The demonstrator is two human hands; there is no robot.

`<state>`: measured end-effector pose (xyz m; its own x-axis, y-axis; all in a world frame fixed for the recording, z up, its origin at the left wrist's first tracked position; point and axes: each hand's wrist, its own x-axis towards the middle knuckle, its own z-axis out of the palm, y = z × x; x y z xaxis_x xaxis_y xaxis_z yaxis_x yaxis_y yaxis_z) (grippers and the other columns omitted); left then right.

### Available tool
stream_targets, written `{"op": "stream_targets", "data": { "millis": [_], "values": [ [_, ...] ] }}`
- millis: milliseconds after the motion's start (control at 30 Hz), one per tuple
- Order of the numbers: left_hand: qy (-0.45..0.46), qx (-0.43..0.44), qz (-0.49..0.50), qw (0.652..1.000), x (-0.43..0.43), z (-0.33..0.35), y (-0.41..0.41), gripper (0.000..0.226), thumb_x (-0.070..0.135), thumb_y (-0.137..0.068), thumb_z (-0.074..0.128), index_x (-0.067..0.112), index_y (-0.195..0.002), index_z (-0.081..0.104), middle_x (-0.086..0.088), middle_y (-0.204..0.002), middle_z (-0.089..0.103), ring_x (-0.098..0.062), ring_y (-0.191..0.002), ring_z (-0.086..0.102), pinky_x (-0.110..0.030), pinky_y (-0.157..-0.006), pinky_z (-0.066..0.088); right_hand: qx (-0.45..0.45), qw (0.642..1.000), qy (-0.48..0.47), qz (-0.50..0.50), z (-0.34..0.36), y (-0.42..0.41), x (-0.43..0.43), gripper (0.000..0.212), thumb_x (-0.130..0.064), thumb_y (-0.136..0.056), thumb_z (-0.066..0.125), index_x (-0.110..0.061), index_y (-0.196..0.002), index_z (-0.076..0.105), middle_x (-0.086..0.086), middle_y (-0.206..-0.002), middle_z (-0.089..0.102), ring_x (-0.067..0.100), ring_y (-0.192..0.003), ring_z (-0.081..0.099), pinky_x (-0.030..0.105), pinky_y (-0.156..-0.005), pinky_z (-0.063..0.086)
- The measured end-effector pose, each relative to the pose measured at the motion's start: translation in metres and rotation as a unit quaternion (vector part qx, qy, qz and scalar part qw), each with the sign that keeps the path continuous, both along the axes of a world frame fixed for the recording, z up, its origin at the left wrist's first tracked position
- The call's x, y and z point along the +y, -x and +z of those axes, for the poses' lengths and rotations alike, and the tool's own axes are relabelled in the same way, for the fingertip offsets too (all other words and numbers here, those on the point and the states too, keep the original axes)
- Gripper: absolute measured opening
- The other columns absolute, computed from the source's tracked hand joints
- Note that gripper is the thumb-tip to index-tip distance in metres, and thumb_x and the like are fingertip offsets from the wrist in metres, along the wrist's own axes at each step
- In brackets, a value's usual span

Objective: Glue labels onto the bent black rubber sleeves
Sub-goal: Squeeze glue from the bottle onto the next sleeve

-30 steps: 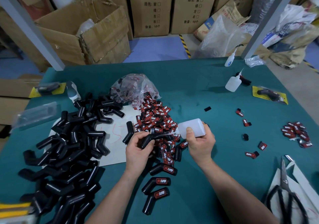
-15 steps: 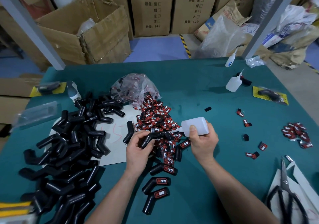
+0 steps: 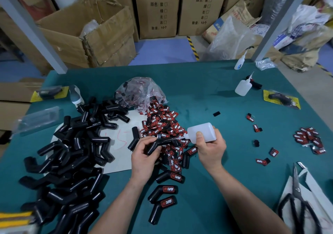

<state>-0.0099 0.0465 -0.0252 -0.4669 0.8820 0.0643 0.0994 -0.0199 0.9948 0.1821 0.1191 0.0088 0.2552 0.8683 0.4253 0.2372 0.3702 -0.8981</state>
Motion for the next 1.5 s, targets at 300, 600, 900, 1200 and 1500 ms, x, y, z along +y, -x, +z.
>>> {"op": "stream_targets", "data": {
  "millis": [300,600,900,1200,1500],
  "values": [
    [-0.001,-0.005,0.01,1.0,0.0008,-0.0018,0.0005,0.052,-0.005,-0.085,0.079,0.044,-0.102,0.072,0.012,-0.113,0.07,-0.015,-0.114,0.066,-0.028,-0.105,0.05,0.013,1.0,0.005,-0.009,-0.0016,-0.0009,0.0015,0.022,-0.037,-0.08,0.065,-0.017,-0.081,0.055,-0.017,-0.07,0.051,-0.008,-0.063,0.052,0.005,-0.06,0.037],
    [0.009,-0.014,0.011,1.0,0.0006,-0.0002,-0.0002,0.041,-0.006,-0.085,0.079,0.031,-0.104,0.073,0.012,-0.112,0.069,-0.015,-0.114,0.066,-0.033,-0.106,0.05,0.012,1.0,0.004,-0.013,0.0001,-0.0024,0.0028,0.014,-0.039,-0.079,0.065,-0.038,-0.081,0.051,-0.017,-0.07,0.053,-0.005,-0.062,0.051,0.011,-0.058,0.04],
    [0.014,0.004,0.012,1.0,0.0004,0.0022,-0.0006,0.039,-0.006,-0.085,0.079,0.027,-0.105,0.074,0.017,-0.112,0.069,-0.007,-0.114,0.065,-0.03,-0.107,0.049,0.008,1.0,0.004,-0.016,-0.0011,-0.0028,0.0032,0.016,-0.04,-0.08,0.065,-0.039,-0.079,0.049,-0.017,-0.068,0.052,-0.004,-0.061,0.05,0.013,-0.057,0.039],
    [0.004,0.013,0.012,1.0,0.0008,0.0004,-0.0001,0.039,-0.006,-0.085,0.079,0.027,-0.105,0.074,0.015,-0.111,0.069,-0.008,-0.113,0.065,-0.022,-0.106,0.047,0.009,1.0,0.002,-0.019,-0.0007,-0.0061,0.0052,0.016,-0.04,-0.079,0.065,-0.03,-0.079,0.052,-0.017,-0.069,0.052,-0.008,-0.063,0.053,0.006,-0.058,0.037],
    [-0.006,0.014,0.013,1.0,0.0011,-0.0034,0.001,0.042,-0.006,-0.085,0.079,0.032,-0.104,0.075,0.013,-0.113,0.069,-0.012,-0.116,0.064,-0.02,-0.105,0.047,-0.002,1.0,-0.008,-0.015,-0.0019,-0.0034,0.0048,0.021,-0.036,-0.08,0.065,-0.018,-0.085,0.057,-0.019,-0.073,0.053,-0.004,-0.065,0.051,0.004,-0.061,0.037]
  ]
}}
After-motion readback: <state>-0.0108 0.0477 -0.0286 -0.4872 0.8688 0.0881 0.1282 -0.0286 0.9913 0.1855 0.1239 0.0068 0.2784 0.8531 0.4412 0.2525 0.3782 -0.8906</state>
